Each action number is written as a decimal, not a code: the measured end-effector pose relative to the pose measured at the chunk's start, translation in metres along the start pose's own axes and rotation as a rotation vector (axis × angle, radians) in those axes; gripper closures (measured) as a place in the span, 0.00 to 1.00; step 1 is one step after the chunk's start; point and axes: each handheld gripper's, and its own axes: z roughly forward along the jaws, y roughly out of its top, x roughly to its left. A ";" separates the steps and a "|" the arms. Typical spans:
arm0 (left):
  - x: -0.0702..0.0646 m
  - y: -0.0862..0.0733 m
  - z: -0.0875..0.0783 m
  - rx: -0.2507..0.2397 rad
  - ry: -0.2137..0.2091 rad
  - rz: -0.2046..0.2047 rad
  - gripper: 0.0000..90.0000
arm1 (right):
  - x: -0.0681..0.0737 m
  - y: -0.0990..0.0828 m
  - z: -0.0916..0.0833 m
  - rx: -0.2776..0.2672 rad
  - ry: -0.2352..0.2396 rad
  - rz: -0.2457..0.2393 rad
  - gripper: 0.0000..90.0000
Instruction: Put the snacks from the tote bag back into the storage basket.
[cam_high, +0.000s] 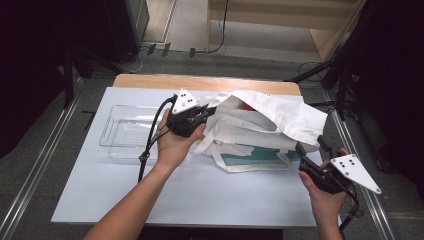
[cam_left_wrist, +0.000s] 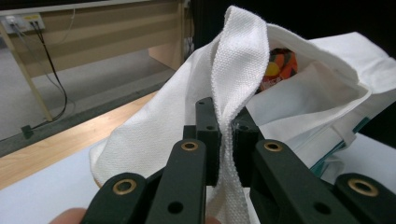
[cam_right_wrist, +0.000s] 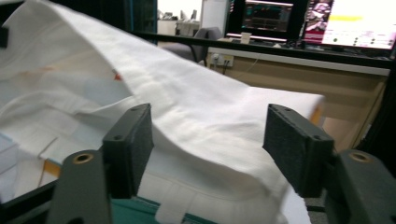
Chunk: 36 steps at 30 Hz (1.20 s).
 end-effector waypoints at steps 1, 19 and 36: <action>0.000 0.001 0.000 -0.004 -0.003 -0.006 0.97 | 0.004 0.000 0.005 0.019 0.009 -0.016 0.32; -0.006 0.004 -0.003 0.021 0.045 0.032 0.80 | 0.039 -0.014 0.057 0.151 -0.187 -0.209 0.24; -0.011 0.009 0.017 0.057 0.097 0.115 0.64 | 0.013 0.004 0.029 -0.029 -0.162 -0.146 1.00</action>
